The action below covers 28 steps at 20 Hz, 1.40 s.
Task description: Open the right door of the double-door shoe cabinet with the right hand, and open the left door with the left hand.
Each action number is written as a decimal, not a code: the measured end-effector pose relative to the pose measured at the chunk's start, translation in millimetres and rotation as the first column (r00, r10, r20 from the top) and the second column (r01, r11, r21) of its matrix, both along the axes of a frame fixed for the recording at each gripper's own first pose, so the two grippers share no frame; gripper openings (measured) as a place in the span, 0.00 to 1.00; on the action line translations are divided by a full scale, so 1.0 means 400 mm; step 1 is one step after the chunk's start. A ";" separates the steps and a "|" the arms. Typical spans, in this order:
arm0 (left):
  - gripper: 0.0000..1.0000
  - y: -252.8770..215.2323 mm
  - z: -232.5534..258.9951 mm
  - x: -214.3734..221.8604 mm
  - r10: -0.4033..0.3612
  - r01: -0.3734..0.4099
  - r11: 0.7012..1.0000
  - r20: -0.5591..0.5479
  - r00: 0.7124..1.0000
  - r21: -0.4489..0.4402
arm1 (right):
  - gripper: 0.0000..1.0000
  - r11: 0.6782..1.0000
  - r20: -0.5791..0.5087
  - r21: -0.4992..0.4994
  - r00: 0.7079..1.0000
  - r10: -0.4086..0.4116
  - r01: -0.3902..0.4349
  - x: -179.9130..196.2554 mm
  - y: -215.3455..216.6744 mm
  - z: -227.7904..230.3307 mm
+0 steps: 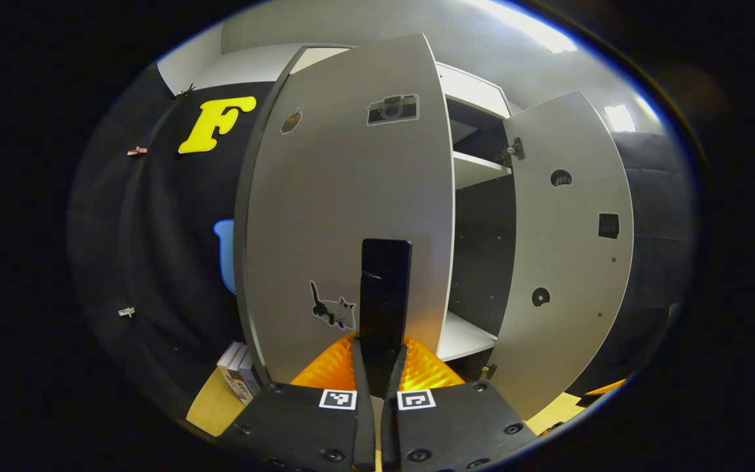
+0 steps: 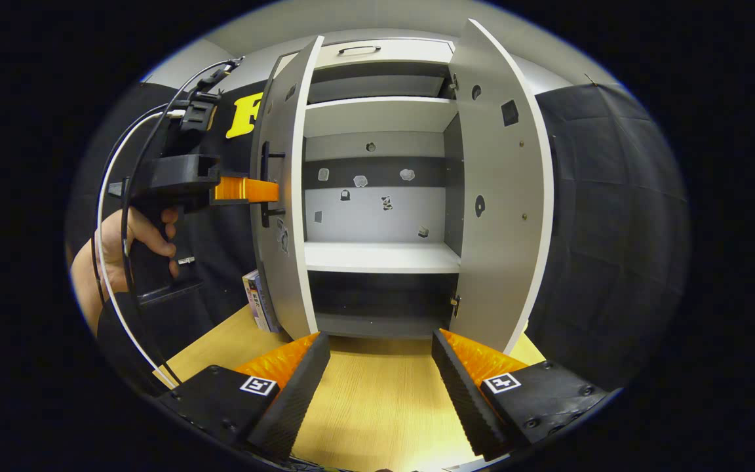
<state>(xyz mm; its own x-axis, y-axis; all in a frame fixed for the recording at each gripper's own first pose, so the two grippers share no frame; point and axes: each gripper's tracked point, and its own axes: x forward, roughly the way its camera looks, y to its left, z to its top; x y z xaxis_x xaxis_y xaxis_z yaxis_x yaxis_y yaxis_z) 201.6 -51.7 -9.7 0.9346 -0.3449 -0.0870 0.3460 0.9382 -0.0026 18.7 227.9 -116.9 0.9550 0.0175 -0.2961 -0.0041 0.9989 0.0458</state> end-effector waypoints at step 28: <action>0.03 0.259 0.014 -0.013 0.245 -0.248 0.968 0.080 0.966 0.031 | 0.99 0.991 -0.023 -0.007 0.991 -0.133 0.133 -0.048 -0.005 -0.041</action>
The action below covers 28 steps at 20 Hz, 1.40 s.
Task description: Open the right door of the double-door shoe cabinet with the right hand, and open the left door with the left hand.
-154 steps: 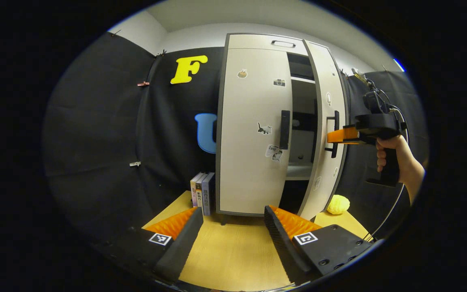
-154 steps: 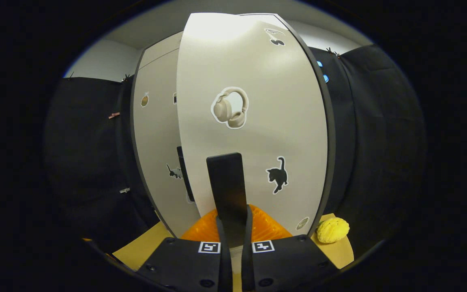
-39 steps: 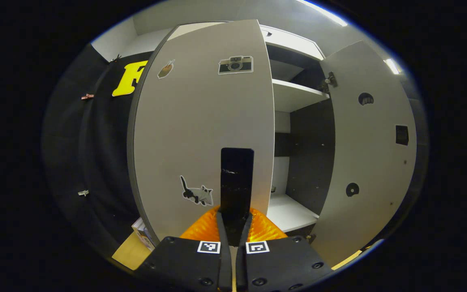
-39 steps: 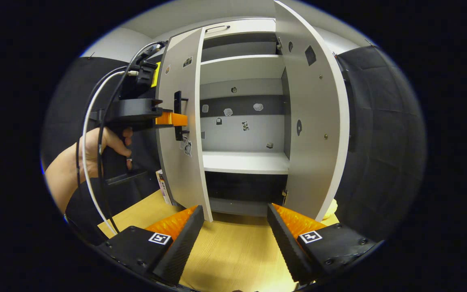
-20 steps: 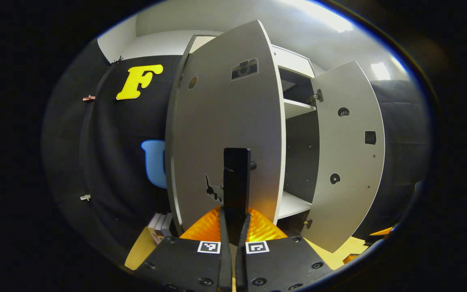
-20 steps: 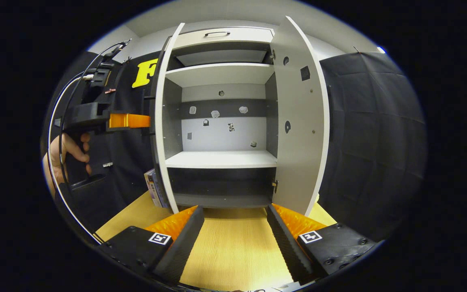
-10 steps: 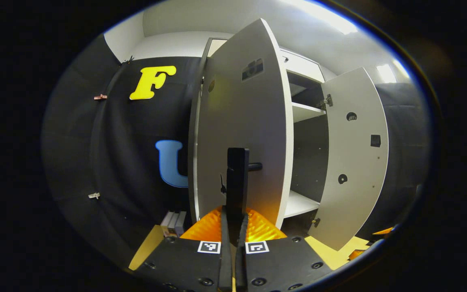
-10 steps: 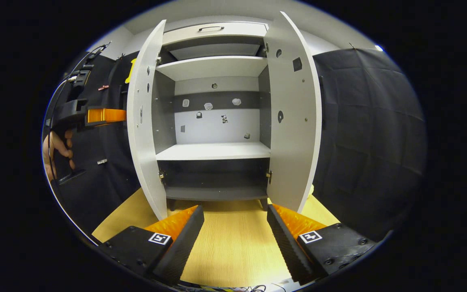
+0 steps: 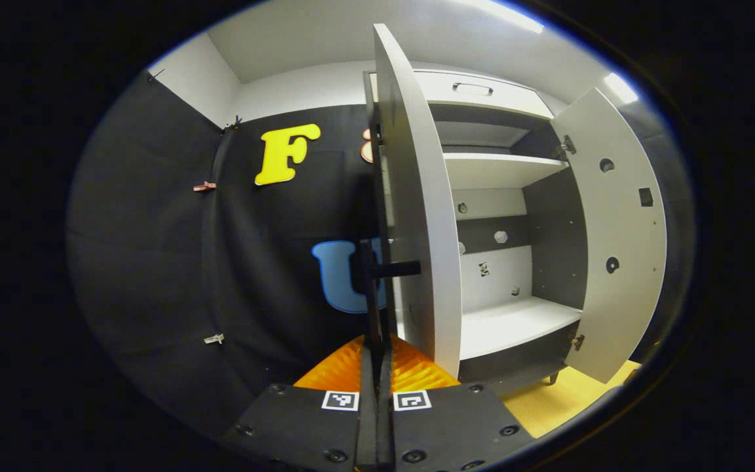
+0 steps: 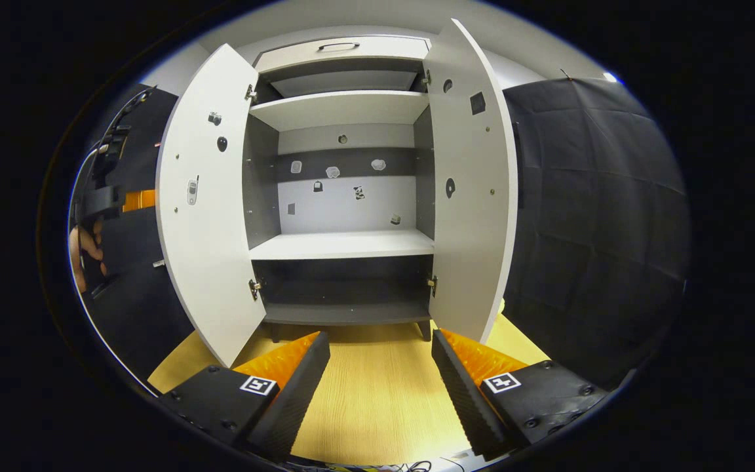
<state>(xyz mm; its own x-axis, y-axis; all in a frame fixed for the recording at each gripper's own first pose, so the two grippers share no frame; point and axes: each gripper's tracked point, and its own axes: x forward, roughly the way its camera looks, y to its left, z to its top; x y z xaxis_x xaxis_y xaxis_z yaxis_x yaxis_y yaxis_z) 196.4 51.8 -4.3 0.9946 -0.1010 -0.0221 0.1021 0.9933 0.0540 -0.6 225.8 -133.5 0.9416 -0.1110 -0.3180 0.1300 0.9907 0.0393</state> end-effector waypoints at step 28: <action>0.86 -0.325 -0.120 -0.299 -0.126 0.126 0.992 -0.072 0.989 -0.007 | 0.98 0.996 0.074 -0.026 0.994 -0.079 0.081 0.003 -0.084 0.108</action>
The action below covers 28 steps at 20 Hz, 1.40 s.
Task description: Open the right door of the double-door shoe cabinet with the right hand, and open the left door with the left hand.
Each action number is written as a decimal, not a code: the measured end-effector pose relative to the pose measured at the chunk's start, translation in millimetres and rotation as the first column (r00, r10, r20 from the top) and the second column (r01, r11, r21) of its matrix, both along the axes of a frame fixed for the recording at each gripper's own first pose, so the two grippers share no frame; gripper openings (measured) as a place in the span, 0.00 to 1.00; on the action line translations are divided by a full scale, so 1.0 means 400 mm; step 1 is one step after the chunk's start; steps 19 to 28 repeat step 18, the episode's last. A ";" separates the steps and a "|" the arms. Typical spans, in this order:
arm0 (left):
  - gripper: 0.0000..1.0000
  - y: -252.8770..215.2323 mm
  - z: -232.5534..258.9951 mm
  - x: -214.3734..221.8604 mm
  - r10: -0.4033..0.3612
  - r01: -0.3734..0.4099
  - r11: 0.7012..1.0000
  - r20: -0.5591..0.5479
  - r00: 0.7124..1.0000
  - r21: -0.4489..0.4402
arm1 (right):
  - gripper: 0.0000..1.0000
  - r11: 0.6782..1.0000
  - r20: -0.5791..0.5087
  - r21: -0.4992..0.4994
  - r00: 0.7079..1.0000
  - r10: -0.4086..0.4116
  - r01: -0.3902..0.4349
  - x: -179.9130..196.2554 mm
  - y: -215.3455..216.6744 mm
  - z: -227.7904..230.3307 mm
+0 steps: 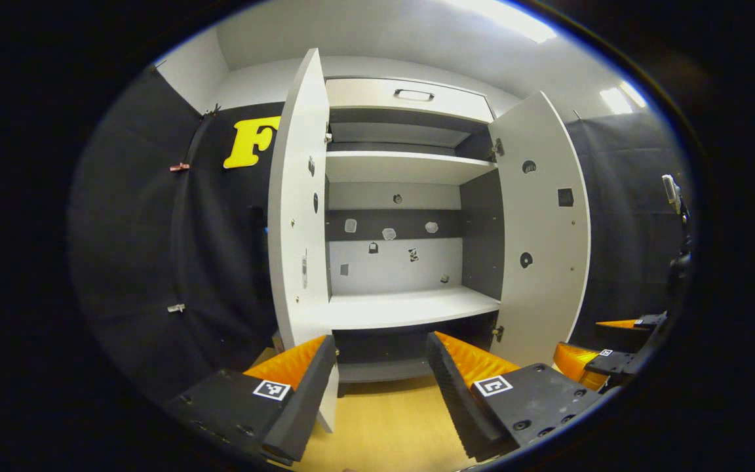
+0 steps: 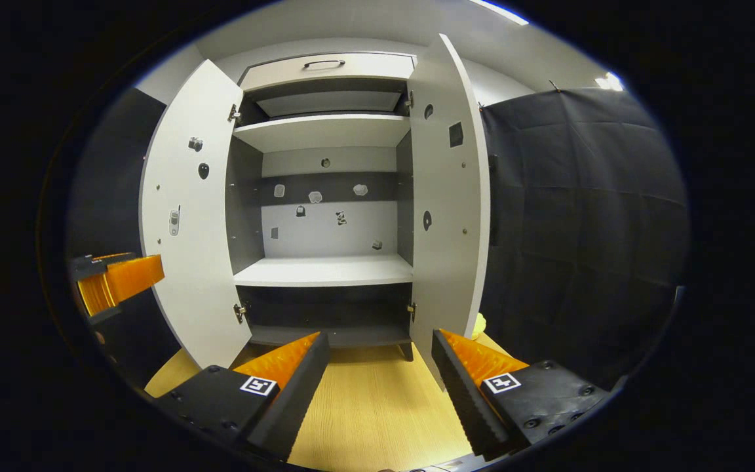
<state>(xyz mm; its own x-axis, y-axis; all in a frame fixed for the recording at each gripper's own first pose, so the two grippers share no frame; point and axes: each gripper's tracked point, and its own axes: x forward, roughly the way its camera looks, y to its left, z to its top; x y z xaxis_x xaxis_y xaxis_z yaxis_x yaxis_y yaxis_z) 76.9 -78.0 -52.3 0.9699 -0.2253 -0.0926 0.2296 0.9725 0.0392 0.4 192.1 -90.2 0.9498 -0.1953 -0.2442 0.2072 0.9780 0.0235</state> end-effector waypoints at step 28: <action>0.95 0.007 -0.054 -0.012 0.038 -0.038 0.999 0.011 0.999 0.029 | 0.98 1.000 0.040 0.015 0.999 0.014 -0.014 0.012 0.000 0.010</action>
